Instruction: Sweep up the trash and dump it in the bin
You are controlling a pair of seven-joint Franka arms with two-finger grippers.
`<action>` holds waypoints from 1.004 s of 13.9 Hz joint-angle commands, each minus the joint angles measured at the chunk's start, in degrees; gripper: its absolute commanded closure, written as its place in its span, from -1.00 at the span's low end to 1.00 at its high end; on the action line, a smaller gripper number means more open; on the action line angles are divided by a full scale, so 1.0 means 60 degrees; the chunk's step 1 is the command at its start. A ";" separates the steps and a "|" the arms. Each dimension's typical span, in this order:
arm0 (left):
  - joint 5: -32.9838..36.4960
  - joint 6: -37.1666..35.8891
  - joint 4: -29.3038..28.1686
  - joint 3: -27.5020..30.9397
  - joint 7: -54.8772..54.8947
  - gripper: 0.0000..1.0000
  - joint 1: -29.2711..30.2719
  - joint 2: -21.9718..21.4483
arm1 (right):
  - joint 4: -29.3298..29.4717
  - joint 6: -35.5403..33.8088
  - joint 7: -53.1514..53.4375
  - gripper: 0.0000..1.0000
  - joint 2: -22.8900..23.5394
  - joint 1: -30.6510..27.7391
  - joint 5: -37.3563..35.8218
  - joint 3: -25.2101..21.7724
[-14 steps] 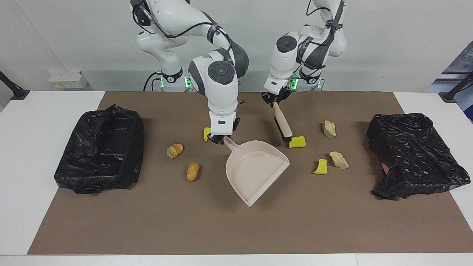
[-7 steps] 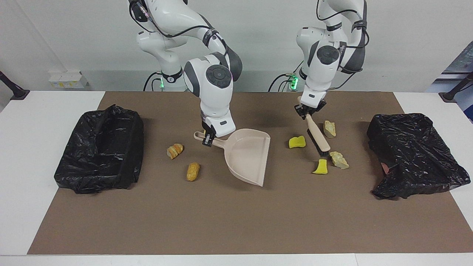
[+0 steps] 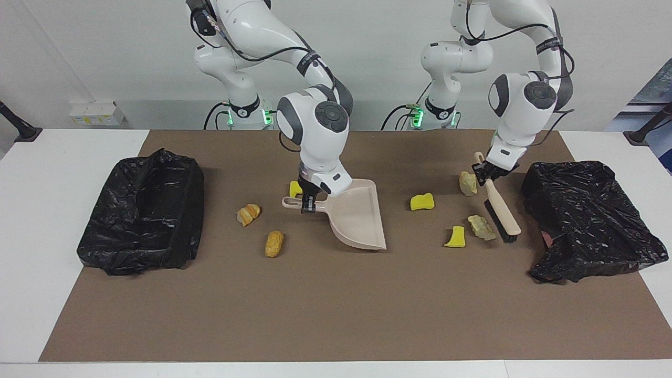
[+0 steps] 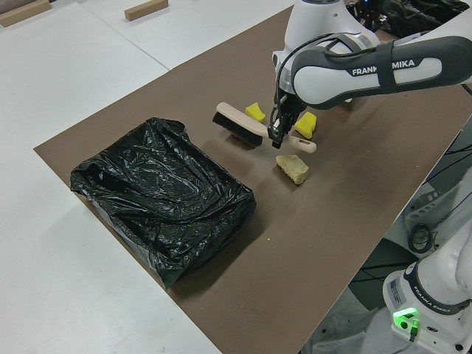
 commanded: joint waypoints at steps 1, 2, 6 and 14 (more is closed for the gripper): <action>0.0141 0.0069 0.0489 -0.0143 0.1308 1.00 0.0621 0.0618 | 0.0062 0.0145 0.0578 1.00 0.0321 -0.0055 -0.0209 0.0055; 0.0141 0.0084 0.0489 -0.0143 0.1384 1.00 0.0593 0.0793 | 0.0106 0.0145 0.0914 1.00 0.0423 0.0032 -0.0209 0.0069; -0.0034 0.0318 0.0416 -0.0202 0.1151 1.00 0.0009 0.1030 | 0.0048 0.0218 0.1825 1.00 0.0527 0.0399 -0.0224 0.0055; -0.0969 0.0362 0.0137 -0.0217 -0.2919 1.00 -0.2509 0.0795 | -0.0713 0.0203 0.1737 1.00 0.0161 0.0648 -0.0312 0.0084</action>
